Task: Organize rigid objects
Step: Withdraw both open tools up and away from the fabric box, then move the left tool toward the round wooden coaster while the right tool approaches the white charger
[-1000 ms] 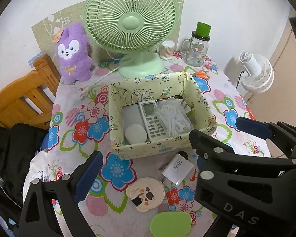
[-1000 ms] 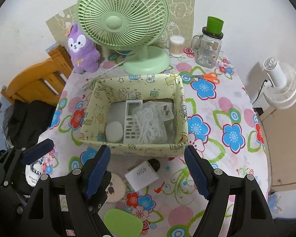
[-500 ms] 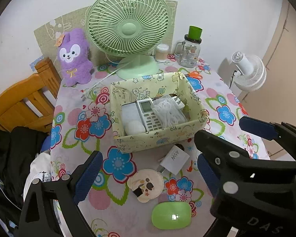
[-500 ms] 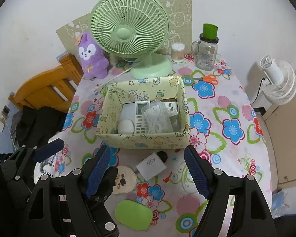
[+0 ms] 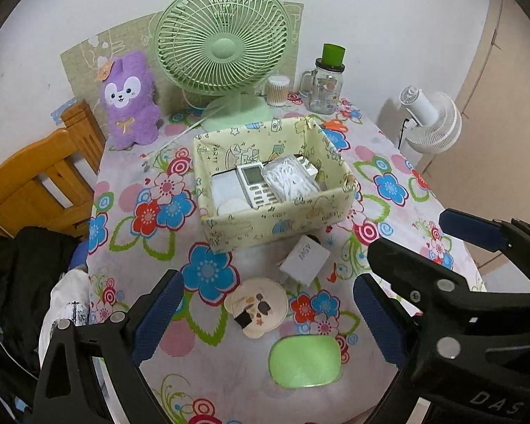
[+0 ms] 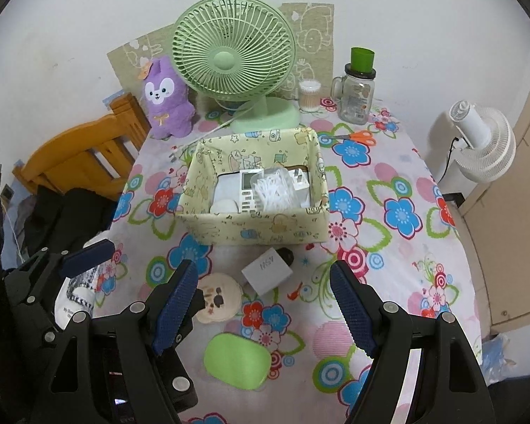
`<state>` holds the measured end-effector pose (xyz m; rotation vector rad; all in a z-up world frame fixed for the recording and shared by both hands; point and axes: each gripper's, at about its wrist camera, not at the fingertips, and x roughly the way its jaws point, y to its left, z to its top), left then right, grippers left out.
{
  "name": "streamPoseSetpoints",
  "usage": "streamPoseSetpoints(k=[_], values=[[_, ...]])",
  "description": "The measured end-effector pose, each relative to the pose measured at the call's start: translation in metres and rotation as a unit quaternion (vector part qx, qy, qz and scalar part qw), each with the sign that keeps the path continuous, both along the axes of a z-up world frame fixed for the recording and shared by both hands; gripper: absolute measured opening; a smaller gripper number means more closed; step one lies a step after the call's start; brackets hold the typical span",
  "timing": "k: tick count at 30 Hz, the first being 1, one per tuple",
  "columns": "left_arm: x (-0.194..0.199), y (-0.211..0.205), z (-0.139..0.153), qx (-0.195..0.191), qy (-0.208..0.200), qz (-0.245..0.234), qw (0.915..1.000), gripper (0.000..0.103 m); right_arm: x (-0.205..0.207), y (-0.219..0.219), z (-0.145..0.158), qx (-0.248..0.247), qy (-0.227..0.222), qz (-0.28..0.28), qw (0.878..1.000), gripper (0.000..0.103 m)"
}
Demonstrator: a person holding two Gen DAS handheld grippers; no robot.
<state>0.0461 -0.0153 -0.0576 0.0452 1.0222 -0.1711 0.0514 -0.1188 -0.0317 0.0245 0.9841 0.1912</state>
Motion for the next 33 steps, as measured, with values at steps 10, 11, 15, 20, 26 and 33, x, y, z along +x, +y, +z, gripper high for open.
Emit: streamPoseSetpoints(k=[10, 11, 15, 20, 26, 33], values=[[-0.019, 0.007, -0.004, 0.007, -0.009, 0.015, 0.9998, 0.098, -0.019, -0.002, -0.005, 0.014, 0.0, 0.011, 1.0, 0.08], [-0.02, 0.007, -0.006, 0.005, -0.007, 0.015, 0.9998, 0.098, -0.021, -0.003, -0.006, 0.014, -0.003, 0.014, 1.0, 0.08], [-0.02, 0.008, -0.016, 0.005, 0.004, 0.028, 0.9996, 0.098, -0.025, -0.006, -0.01, 0.007, -0.02, 0.02, 1.0, 0.079], [-0.018, 0.008, -0.03, 0.007, 0.015, 0.035, 0.9992, 0.098, -0.022, -0.011, -0.018, 0.008, -0.033, 0.027, 0.999, 0.079], [-0.018, 0.007, -0.054, -0.003, 0.032, 0.032, 0.999, 0.098, -0.011, -0.014, -0.04, 0.009, -0.028, 0.045, 0.999, 0.079], [-0.016, 0.011, -0.078, -0.022, 0.027, 0.063, 0.9974, 0.098, -0.003, -0.017, -0.068, -0.006, -0.011, 0.057, 0.998, 0.079]])
